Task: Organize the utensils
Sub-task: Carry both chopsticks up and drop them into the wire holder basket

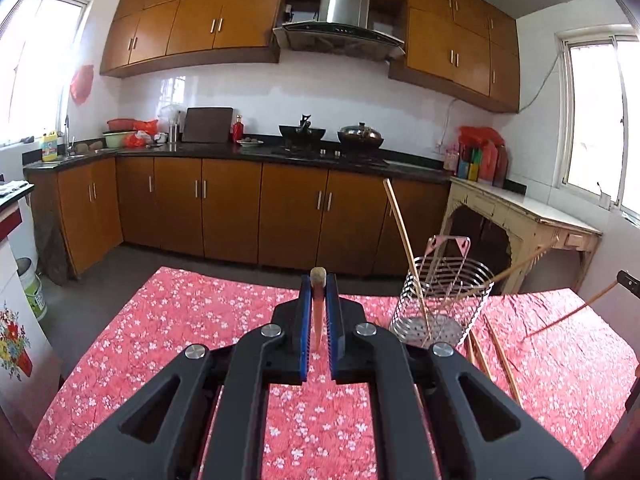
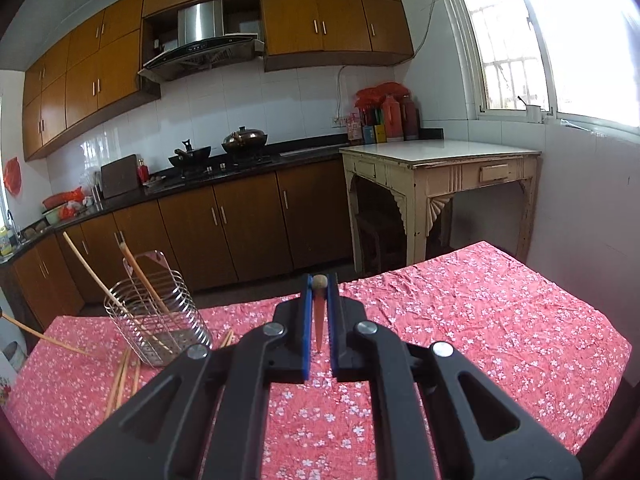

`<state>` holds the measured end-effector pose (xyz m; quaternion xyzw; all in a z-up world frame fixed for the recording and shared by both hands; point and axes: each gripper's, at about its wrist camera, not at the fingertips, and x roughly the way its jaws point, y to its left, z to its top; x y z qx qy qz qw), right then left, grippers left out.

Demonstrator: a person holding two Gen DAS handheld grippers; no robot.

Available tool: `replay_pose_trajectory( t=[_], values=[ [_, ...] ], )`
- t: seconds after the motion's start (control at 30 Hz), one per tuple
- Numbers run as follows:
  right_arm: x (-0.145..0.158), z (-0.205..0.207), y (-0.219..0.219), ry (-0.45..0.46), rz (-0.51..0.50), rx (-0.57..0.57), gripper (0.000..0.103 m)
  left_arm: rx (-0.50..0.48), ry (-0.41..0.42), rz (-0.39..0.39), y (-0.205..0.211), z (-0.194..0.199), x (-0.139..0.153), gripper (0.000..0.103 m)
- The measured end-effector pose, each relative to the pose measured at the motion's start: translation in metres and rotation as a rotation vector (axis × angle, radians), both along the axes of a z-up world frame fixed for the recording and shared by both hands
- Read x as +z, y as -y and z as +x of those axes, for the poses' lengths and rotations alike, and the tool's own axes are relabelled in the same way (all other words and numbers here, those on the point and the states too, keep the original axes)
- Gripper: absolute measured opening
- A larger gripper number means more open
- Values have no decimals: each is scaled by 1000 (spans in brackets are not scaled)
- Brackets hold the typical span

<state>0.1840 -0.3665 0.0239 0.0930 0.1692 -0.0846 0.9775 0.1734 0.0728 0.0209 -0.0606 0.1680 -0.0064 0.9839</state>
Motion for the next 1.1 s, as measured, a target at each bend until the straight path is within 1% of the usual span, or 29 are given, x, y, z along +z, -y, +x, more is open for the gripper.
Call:
replay_pose_trajectory(
  t=[0.13, 0.33, 0.43, 0.57, 0.67, 0.8, 0.93, 1.0, 1.1],
  values=[
    [14, 3, 1, 21, 25, 12, 8, 8, 25, -2, 0, 4, 13, 7],
    [44, 8, 3, 69, 49, 38, 8, 1, 78, 7, 7, 7, 37, 7],
    [62, 12, -1, 98, 42, 51, 8, -14, 106, 13, 13, 8, 50, 7],
    [90, 22, -10, 137, 30, 72, 8, -43, 136, 6, 26, 14, 70, 7],
    [120, 34, -23, 182, 19, 105, 8, -62, 168, -9, 35, 19, 88, 7],
    [153, 54, -44, 222, 29, 178, 8, -86, 238, -29, 50, 27, 122, 7],
    [169, 70, -68, 235, 11, 245, 8, -88, 309, -53, 66, 41, 150, 7],
    [173, 81, -81, 229, 1, 286, 8, -87, 329, -65, 74, 50, 157, 7],
    [170, 96, -93, 206, 3, 327, 8, -82, 344, -74, 85, 63, 156, 7]
  ],
)
